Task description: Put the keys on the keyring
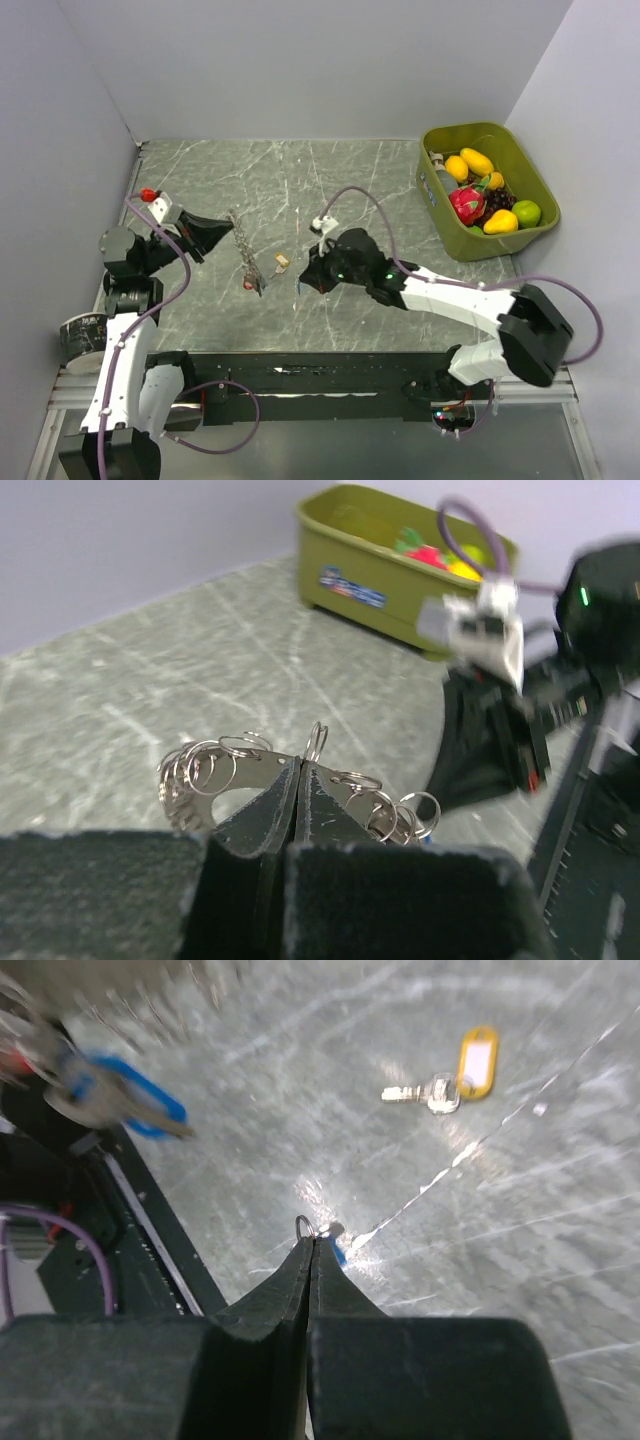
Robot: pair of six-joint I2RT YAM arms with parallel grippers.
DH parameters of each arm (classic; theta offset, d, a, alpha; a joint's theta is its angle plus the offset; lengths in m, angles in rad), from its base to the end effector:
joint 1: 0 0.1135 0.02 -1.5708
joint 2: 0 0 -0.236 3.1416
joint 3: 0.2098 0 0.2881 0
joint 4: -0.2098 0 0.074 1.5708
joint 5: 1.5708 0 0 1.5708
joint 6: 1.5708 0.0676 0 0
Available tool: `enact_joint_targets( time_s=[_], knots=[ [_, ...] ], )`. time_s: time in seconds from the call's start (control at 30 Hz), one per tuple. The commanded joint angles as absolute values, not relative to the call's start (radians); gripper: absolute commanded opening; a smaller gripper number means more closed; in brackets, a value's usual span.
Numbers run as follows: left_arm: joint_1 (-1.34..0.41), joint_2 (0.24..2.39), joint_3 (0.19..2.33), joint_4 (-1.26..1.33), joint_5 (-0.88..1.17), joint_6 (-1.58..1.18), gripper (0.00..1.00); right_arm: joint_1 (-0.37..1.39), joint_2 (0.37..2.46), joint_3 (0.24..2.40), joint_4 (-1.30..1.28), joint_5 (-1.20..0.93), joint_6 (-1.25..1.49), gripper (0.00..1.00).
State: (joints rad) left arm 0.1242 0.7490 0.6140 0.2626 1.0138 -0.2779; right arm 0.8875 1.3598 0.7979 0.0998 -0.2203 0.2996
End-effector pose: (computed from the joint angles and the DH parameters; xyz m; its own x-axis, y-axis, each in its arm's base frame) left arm 0.2485 -0.0268 0.3097 -0.0898 -0.1574 -0.9835 0.7751 0.6091 -0.1682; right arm 0.2198 0.2934 0.1825 -0.5287 -0.1933 -0.8265 -0.7580 0.5458 0.3573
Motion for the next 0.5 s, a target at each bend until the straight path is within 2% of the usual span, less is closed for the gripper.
enact_joint_targets(
  time_s=[0.0,0.27,0.47],
  knots=[
    [0.068,0.733,0.623,0.351,1.126,-0.261,0.01,0.835,1.211,0.775,0.135,-0.291,0.239,0.0],
    [-0.066,0.706,0.615,0.319,1.19,-0.192,0.01,0.761,1.028,0.719,0.167,-0.46,0.195,0.0],
    [-0.132,0.721,0.64,0.215,1.167,-0.101,0.01,0.758,0.986,0.707,0.161,-0.457,0.187,0.0]
  ],
)
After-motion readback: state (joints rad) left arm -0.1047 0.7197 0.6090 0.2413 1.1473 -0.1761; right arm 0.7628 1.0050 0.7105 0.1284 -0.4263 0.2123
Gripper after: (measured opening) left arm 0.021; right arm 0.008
